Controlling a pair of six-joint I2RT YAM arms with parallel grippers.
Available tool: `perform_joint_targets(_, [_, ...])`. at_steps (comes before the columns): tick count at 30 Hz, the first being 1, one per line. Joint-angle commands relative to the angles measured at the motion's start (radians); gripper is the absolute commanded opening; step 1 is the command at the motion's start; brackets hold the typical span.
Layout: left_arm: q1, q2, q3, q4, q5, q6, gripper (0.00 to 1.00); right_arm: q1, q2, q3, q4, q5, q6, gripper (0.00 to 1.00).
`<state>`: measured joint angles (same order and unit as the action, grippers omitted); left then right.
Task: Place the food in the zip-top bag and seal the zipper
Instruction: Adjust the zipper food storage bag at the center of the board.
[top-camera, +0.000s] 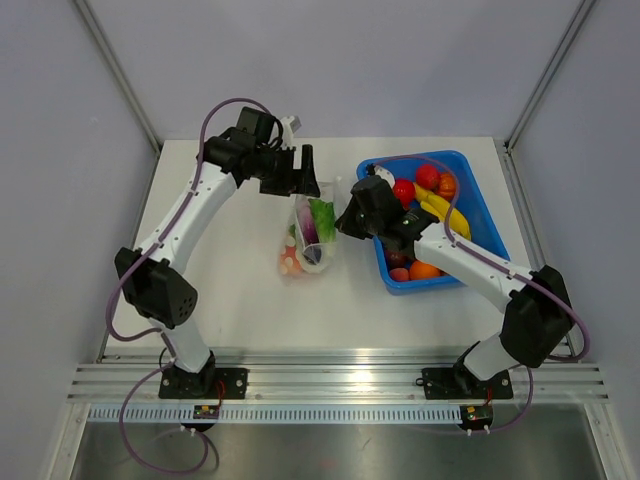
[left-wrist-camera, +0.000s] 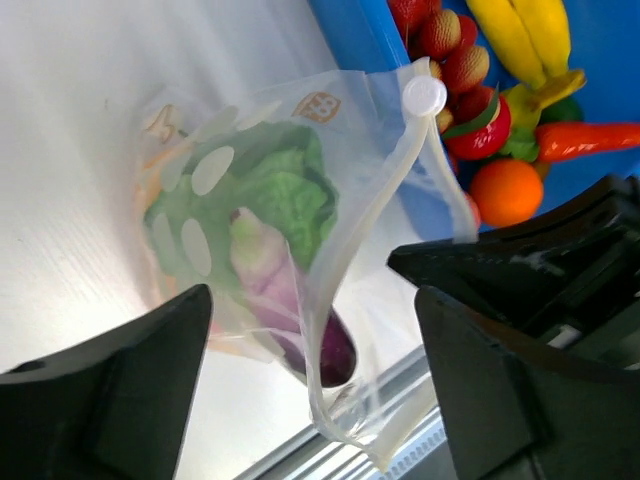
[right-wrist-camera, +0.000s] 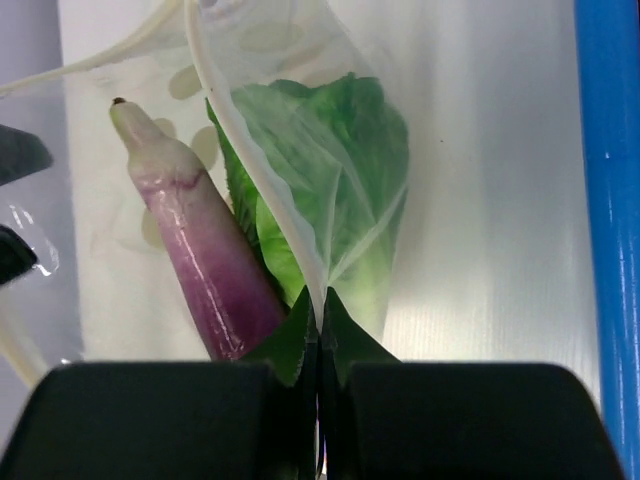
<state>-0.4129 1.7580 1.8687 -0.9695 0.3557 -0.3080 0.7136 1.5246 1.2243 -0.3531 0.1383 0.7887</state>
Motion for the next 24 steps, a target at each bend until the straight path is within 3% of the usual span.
perform_joint_targets(1, [-0.001, -0.145, -0.063, 0.035, -0.018, 0.066, 0.94, 0.009, -0.053, 0.012, 0.068, 0.001, 0.067, 0.0])
perform_joint_targets(4, [-0.003, -0.329, -0.239, 0.124, -0.092, 0.102, 0.95, 0.007, -0.057, 0.02, 0.059, -0.011, 0.087, 0.0])
perform_joint_targets(7, [-0.023, -0.54, -0.466, 0.276, -0.141, 0.107, 0.9, 0.009, -0.06, 0.026, 0.046, -0.012, 0.098, 0.0])
perform_joint_targets(11, [-0.101, -0.739, -0.707, 0.446, -0.208, 0.112, 0.74, 0.009, -0.054, 0.05, 0.031, -0.013, 0.098, 0.0])
perform_joint_targets(15, [-0.234, -0.802, -0.838, 0.529, -0.293, 0.113, 0.66, 0.009, -0.04, 0.064, 0.031, -0.017, 0.101, 0.0])
perform_joint_targets(24, [-0.339, -0.882, -1.155, 0.922, -0.435, 0.176, 0.72, 0.009, -0.035, 0.067, 0.028, -0.017, 0.103, 0.0])
